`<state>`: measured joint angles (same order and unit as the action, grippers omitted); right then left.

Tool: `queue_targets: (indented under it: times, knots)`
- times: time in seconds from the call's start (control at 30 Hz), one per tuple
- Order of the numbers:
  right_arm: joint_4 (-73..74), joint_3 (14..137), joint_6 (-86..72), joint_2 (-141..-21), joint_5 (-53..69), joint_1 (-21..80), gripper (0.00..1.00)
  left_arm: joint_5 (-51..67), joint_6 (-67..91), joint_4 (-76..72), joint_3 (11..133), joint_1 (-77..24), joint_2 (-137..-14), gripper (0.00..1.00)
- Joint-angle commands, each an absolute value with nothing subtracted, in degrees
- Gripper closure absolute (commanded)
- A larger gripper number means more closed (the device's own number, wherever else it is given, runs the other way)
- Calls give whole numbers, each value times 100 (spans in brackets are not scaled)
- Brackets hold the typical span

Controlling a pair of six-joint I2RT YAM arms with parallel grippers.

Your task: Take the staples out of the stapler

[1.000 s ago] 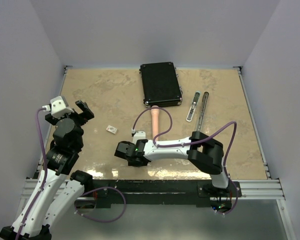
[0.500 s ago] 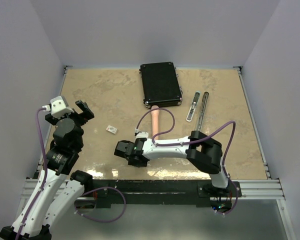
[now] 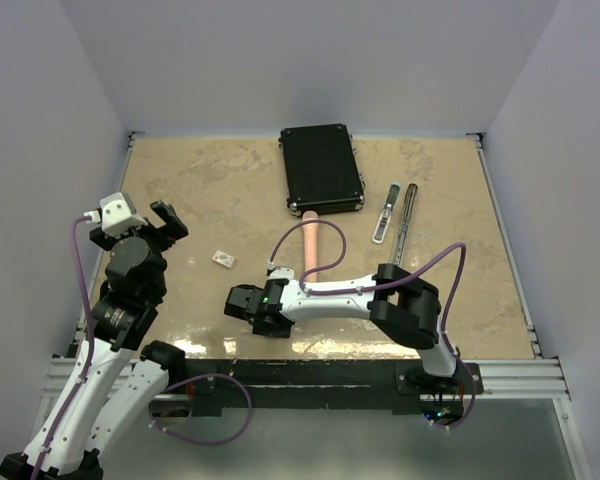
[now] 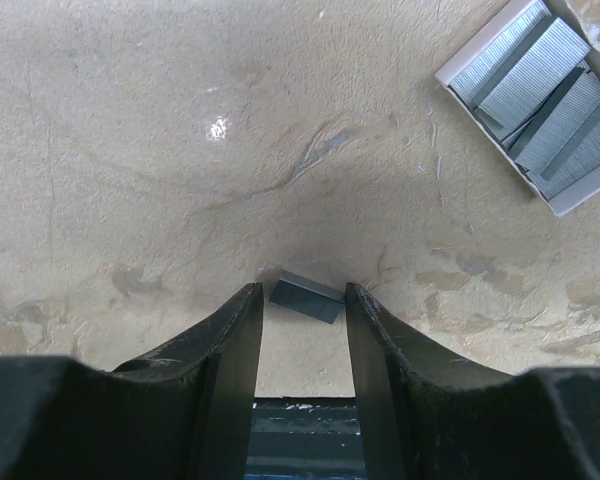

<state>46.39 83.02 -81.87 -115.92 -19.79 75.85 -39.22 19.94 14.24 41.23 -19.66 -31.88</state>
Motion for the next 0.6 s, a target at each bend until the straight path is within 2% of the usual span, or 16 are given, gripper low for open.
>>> queue_targets:
  times: [0.0,0.27,0.57]
  knots:
    - [4843,8376,-8402,-11795,-1995,7620,58,-3929,1951,1187,4087,-1995,-3138,0]
    - [4843,8332,-8236,-11778,-2153,7611,62,-3920,1951,1186,4087,-1995,-3146,0]
    - [3684,7701,-6480,-11189,-2522,7515,66,-3981,1925,1195,4087,-2039,-3164,0]
